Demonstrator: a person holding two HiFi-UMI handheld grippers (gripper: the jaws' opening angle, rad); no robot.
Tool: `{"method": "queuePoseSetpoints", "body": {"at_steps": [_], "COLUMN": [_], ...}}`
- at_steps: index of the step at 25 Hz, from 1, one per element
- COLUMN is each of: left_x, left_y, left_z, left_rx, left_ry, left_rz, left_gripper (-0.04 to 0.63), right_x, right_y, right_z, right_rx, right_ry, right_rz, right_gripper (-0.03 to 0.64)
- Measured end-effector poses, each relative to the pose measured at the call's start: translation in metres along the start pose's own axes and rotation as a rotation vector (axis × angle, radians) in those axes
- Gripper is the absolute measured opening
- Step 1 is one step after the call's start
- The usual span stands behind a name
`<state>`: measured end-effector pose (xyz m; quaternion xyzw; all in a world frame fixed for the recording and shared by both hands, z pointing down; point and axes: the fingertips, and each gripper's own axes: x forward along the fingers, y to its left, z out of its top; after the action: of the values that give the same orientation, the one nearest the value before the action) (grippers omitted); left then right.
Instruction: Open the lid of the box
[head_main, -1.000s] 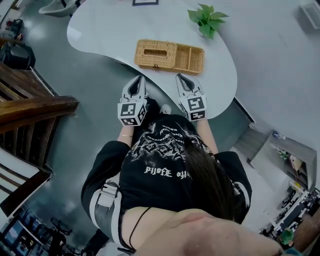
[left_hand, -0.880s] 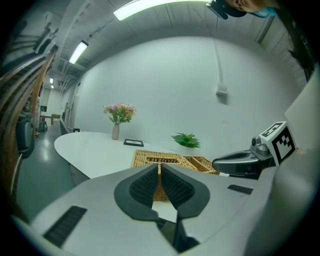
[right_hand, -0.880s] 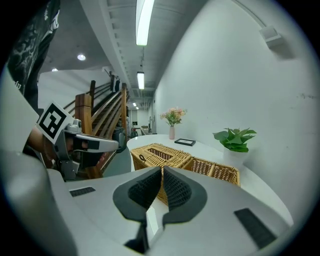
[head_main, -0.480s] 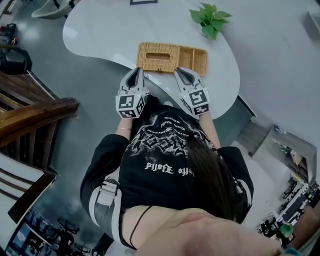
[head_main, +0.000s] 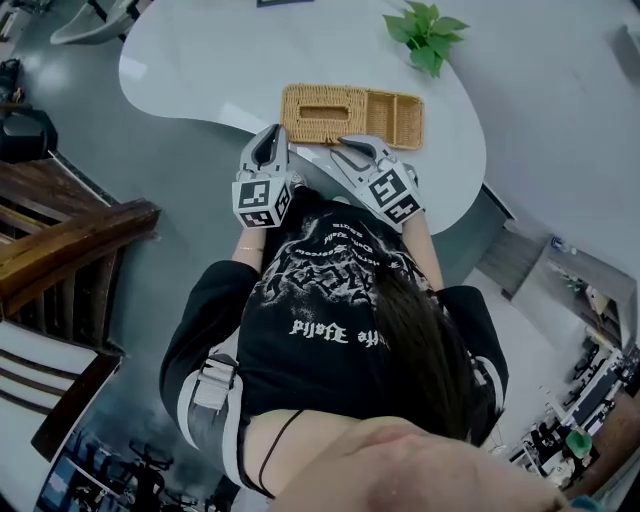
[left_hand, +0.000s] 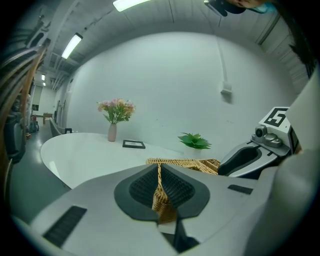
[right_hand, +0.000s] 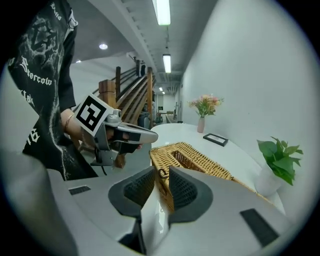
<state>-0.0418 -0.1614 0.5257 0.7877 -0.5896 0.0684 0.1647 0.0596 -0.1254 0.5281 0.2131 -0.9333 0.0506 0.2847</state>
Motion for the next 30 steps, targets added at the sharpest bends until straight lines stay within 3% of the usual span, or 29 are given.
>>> {"method": "queuePoseSetpoints", "body": {"at_steps": [8, 10, 13, 30], "left_x": [0.006, 0.007, 0.01, 0.022], "left_y": [0.018, 0.023, 0.03, 0.045], "left_z": [0.0, -0.002, -0.001, 0.006], "left_rx": [-0.001, -0.002, 0.001, 0.013], "left_ry": [-0.003, 0.002, 0.002, -0.006], "left_rz": [-0.015, -0.017, -0.019, -0.062], "left_gripper": [0.029, 0.029, 0.029, 0.029], "right_x": [0.026, 0.031, 0.036, 0.036], "right_y": [0.003, 0.002, -0.003, -0.013], "right_z": [-0.004, -0.003, -0.001, 0.005], "right_rx": [-0.084, -0.099, -0.118, -0.147], "right_ry": [0.126, 0.145, 0.164, 0.228], "right_rz": [-0.002, -0.005, -0.015, 0.007], "right_gripper": [0.114, 0.079, 0.037, 0.034]}}
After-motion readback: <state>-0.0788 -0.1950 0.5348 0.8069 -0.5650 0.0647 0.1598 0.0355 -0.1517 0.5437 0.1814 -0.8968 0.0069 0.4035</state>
